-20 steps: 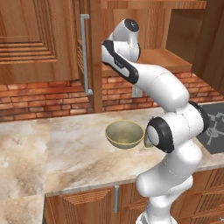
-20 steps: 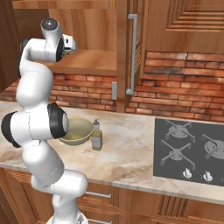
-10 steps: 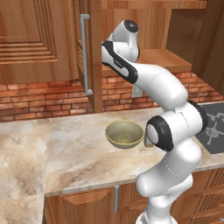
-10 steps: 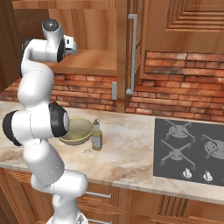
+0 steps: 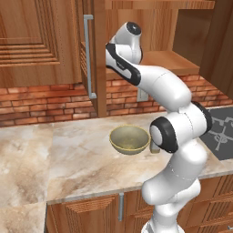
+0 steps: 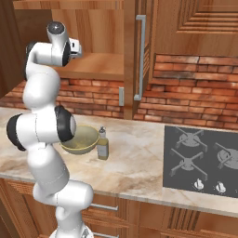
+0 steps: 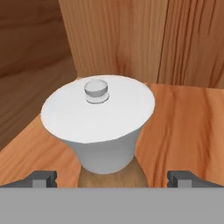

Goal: Retrieve the bottle and the shaker from the cabinet and place them next to the mixing bowl on the counter. Then add garlic from the fridge to the mixing bowl.

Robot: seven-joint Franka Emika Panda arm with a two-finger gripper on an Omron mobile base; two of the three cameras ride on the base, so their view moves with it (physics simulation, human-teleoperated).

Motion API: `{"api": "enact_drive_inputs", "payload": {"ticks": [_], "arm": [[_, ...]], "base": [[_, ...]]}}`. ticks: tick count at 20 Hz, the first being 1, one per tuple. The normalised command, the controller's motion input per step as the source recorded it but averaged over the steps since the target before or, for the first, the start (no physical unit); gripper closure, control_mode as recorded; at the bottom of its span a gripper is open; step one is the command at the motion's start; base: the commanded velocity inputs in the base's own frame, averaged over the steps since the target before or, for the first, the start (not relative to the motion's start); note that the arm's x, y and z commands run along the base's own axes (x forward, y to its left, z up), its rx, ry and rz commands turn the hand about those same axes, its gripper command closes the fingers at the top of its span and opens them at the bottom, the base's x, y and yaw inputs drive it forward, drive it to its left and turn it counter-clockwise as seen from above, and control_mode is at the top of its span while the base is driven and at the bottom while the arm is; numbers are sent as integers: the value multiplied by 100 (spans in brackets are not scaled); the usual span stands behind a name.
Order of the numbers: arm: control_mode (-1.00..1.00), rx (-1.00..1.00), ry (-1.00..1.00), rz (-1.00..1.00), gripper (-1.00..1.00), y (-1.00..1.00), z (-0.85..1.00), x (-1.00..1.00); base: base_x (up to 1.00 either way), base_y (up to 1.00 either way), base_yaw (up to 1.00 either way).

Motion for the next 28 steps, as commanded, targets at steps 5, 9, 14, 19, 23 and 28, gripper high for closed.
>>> {"api": "enact_drive_inputs", "payload": {"ticks": [5, 9, 14, 19, 23, 28], "arm": [[-100, 0, 0, 0, 100, 4, -1, 2], [-100, 0, 0, 0, 100, 0, 0, 0], [-100, 0, 0, 0, 100, -6, -2, -4], [-100, 0, 0, -3, 100, -42, -2, -35], [-100, 0, 0, -6, 100, -53, 0, -88], [-100, 1, 0, -8, 100, -56, 0, -100]], "base": [[0, 0, 0], [0, 0, 0], [0, 0, 0], [0, 0, 0], [0, 0, 0], [0, 0, 0]]}}
